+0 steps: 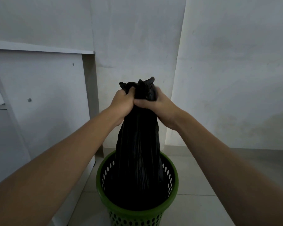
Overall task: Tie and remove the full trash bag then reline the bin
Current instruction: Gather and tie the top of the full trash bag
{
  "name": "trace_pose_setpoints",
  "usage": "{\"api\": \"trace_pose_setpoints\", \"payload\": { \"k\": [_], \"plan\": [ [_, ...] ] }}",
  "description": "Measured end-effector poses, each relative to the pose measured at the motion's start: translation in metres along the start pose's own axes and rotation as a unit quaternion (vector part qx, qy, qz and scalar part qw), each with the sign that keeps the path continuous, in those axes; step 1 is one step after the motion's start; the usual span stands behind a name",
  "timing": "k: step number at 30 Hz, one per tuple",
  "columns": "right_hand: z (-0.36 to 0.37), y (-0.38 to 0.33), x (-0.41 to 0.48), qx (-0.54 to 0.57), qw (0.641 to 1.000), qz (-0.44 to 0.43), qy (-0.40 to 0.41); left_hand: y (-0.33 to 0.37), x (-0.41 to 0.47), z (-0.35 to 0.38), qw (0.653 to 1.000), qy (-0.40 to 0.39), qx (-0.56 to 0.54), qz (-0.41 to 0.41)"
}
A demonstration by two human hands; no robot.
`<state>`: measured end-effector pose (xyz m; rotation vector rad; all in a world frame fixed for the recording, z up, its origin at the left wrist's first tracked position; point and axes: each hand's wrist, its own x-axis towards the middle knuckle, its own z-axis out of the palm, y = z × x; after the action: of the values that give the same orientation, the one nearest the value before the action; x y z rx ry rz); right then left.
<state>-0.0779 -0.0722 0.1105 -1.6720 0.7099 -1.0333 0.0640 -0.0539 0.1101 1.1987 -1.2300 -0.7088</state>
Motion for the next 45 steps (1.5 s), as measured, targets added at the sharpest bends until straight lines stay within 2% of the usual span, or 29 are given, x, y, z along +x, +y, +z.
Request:
{"api": "trace_pose_setpoints", "payload": {
  "k": [2, 3, 5, 7, 10, 12, 14, 16, 17, 20, 23, 25, 27, 29, 31, 32, 36, 39, 42, 45],
  "plan": [
    [-0.001, 0.012, -0.010, -0.036, 0.996, 0.047, -0.072, 0.002, -0.001, 0.001, 1.000, -0.003, 0.021, 0.002],
    [0.001, 0.016, -0.013, -0.069, 0.993, 0.058, -0.082, 0.004, -0.001, 0.003, 0.999, -0.019, 0.038, 0.001],
    [0.010, 0.018, -0.016, -0.110, 0.993, 0.034, -0.040, 0.010, -0.003, 0.008, 0.996, -0.058, 0.073, -0.013],
    [0.018, 0.015, -0.014, -0.103, 0.994, 0.006, 0.047, 0.018, -0.006, 0.009, 0.992, -0.088, 0.081, -0.028],
    [0.023, 0.009, -0.011, -0.061, 0.994, 0.017, 0.092, 0.009, -0.017, -0.005, 0.986, -0.167, -0.010, -0.018],
    [0.025, 0.006, -0.010, -0.041, 0.991, 0.044, 0.117, -0.018, -0.024, -0.019, 0.968, -0.251, -0.025, 0.005],
    [0.029, 0.002, -0.008, -0.037, 0.987, 0.059, 0.145, -0.045, -0.037, -0.021, 0.945, -0.322, 0.056, 0.024],
    [0.033, -0.002, -0.004, -0.037, 0.989, 0.055, 0.136, -0.063, -0.043, -0.010, 0.947, -0.291, 0.138, 0.018],
    [0.035, -0.003, -0.002, -0.033, 0.989, 0.055, 0.131, -0.067, -0.042, -0.004, 0.959, -0.250, 0.133, 0.010],
    [0.032, -0.001, 0.002, 0.011, 0.987, 0.067, 0.147, -0.072, -0.036, 0.011, 0.989, -0.138, 0.024, -0.044],
    [0.013, 0.009, 0.003, 0.118, 0.971, 0.071, 0.197, -0.075, -0.036, 0.021, 0.986, -0.106, -0.082, -0.096],
    [-0.003, 0.027, -0.005, 0.169, 0.959, 0.067, 0.218, -0.076, -0.037, 0.024, 0.983, -0.076, -0.112, -0.122],
    [-0.010, 0.060, -0.022, 0.155, 0.972, 0.060, 0.166, -0.075, -0.036, 0.024, 0.978, -0.047, -0.140, -0.144],
    [0.001, 0.098, -0.048, 0.066, 0.996, 0.057, 0.024, -0.074, -0.033, 0.026, 0.972, -0.039, -0.170, -0.159],
    [0.027, 0.132, -0.065, -0.062, 0.988, 0.084, -0.112, -0.073, -0.034, 0.032, 0.968, -0.056, -0.174, -0.170],
    [0.039, 0.145, -0.068, -0.100, 0.983, 0.093, -0.123, -0.072, -0.035, 0.037, 0.967, -0.064, -0.171, -0.180],
    [0.063, 0.166, -0.058, -0.077, 0.995, 0.034, 0.061, -0.072, -0.035, 0.044, 0.931, -0.030, -0.250, -0.265],
    [0.068, 0.172, -0.052, -0.055, 0.990, 0.064, 0.110, -0.081, -0.031, 0.038, 0.920, -0.021, -0.277, -0.275],
    [0.074, 0.177, -0.050, 0.013, 0.989, 0.105, 0.103, -0.092, -0.028, 0.029, 0.947, -0.026, -0.206, -0.245],
    [0.075, 0.178, -0.043, 0.072, 0.975, 0.177, 0.116, -0.098, -0.027, 0.014, 0.984, -0.056, -0.021, -0.166]
  ]
}}
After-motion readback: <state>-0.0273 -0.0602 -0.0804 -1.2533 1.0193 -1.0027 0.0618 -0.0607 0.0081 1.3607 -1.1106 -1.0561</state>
